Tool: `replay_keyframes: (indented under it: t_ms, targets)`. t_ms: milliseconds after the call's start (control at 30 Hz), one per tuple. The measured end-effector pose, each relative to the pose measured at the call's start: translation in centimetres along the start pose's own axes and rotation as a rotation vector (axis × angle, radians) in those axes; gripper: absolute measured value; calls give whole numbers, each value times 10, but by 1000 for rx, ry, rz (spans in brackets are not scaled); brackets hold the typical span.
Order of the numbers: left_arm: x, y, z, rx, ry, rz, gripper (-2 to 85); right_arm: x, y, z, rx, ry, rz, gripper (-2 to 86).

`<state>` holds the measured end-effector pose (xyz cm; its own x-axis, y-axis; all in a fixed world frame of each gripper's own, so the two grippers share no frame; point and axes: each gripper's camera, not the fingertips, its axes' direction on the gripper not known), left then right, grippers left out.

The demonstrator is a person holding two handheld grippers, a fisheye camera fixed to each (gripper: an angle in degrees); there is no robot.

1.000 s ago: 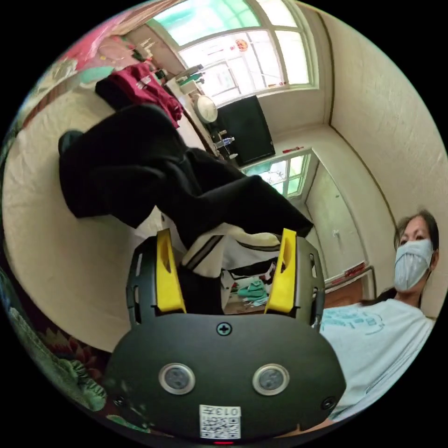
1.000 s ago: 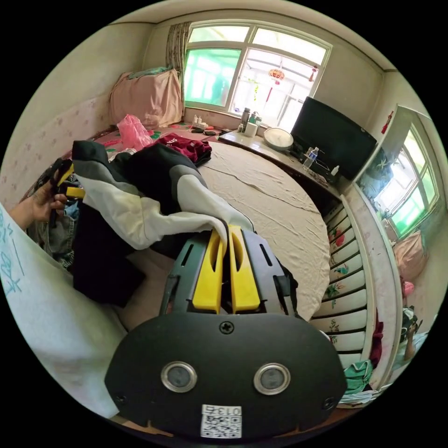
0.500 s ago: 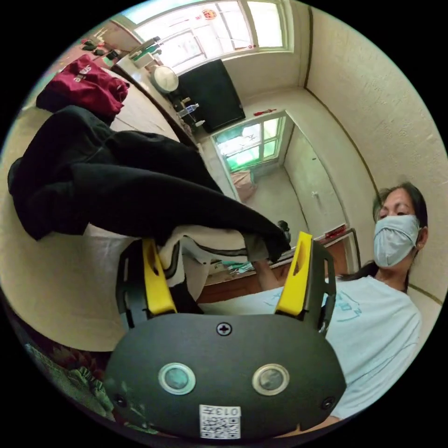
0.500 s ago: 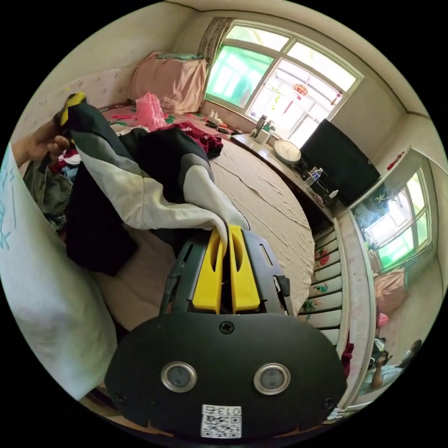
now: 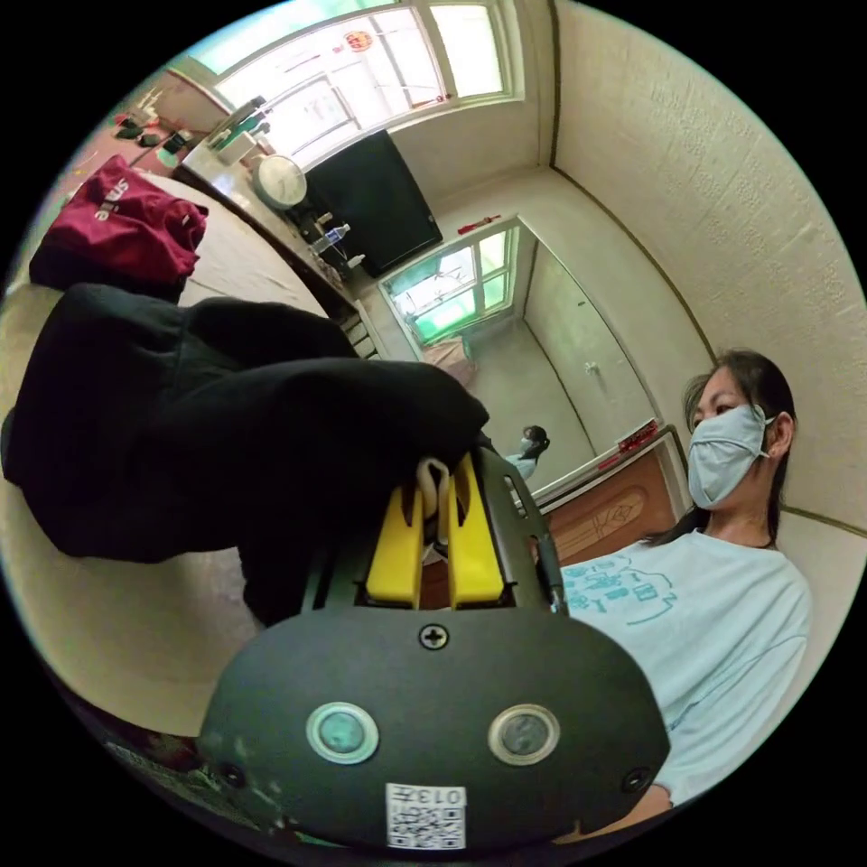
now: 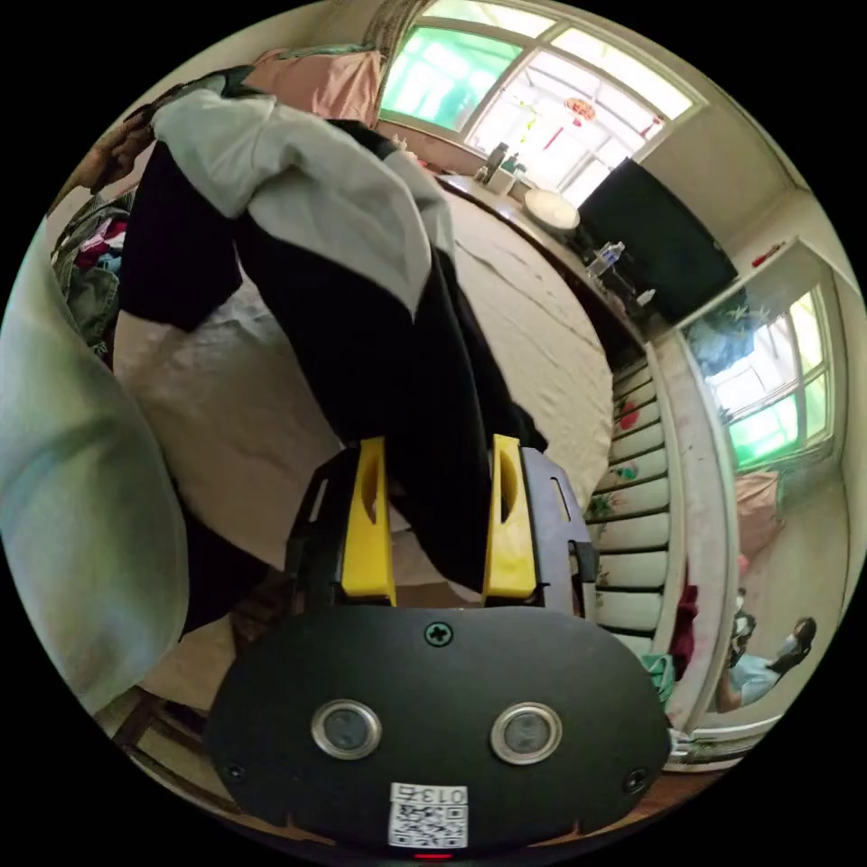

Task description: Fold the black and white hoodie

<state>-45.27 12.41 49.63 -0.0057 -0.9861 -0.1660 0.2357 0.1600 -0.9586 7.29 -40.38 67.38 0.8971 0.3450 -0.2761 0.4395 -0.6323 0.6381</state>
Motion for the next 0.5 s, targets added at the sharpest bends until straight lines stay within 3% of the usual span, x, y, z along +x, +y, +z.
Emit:
replay_keyframes:
  t_ms: [167,300,367,500]
  targets:
    - [20,13,16,-57,-59,19,31,-27,34,23,-96,105,8,119]
    - [24,38,20,-155,-150,-31,40,-12,37,17,-59,-13,92,29]
    - [29,50,18,-164,-196,-42,41,12,26,-26,88,54,211,20]
    - [66,67,-1,-126,-236,41,33,34,2,-103,290,196,223,13]
